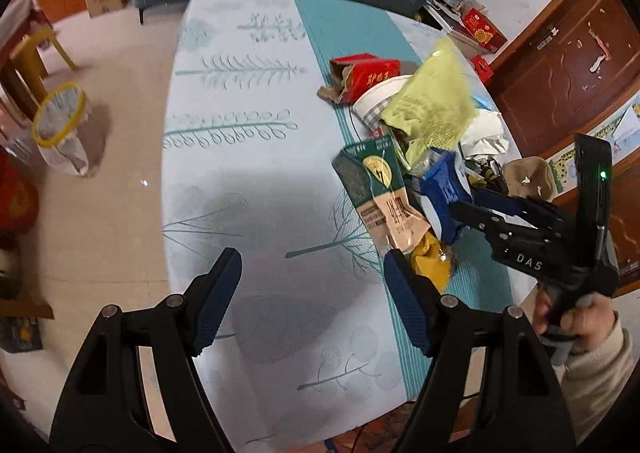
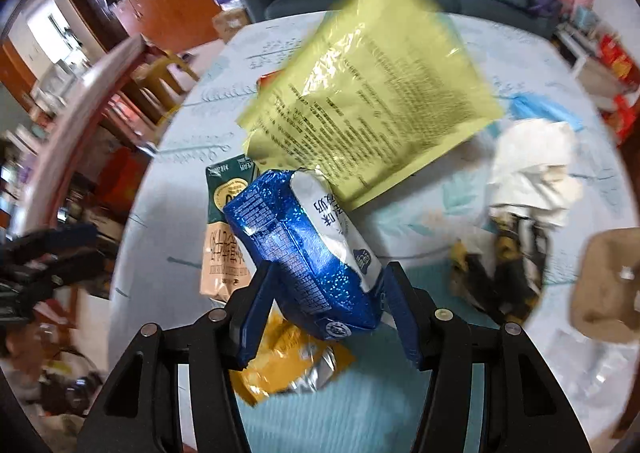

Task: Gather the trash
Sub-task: 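Grasp the green milk carton with left tool while right tool grasps blue snack bag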

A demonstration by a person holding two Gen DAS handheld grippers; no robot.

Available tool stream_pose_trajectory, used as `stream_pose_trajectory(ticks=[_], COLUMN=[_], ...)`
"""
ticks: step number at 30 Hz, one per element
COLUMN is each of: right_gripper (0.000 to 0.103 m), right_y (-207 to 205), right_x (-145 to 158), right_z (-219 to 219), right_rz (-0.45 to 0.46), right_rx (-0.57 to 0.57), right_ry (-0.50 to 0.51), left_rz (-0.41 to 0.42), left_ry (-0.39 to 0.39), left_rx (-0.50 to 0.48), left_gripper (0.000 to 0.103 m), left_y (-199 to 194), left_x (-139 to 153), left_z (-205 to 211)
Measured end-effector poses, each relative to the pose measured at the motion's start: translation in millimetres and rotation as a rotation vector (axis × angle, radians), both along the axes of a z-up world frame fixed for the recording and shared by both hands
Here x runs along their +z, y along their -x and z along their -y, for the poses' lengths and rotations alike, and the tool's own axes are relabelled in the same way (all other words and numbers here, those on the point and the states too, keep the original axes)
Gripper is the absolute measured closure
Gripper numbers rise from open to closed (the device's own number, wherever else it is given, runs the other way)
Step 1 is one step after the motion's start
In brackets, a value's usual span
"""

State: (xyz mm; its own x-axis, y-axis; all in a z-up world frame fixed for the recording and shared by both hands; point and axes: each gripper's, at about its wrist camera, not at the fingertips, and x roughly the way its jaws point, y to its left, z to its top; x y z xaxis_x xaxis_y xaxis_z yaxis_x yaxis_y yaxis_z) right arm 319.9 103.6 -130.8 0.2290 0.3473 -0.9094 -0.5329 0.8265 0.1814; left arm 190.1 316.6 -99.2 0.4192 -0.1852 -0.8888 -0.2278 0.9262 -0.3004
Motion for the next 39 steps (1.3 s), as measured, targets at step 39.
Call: stream_pose_trajectory(ticks=[39], right_gripper=[0.047], right_y=[18.4], right_x=[-17.7], right_z=[-36.6], right_rz=[0.179], right_rx=[0.112], right_ry=[0.197], left_rz=[-0.074], left_ry=[0.045], left_rx=[0.029], left_gripper=[0.033], left_y=[-61.3], left_x=[-43.8], left_z=[31.5])
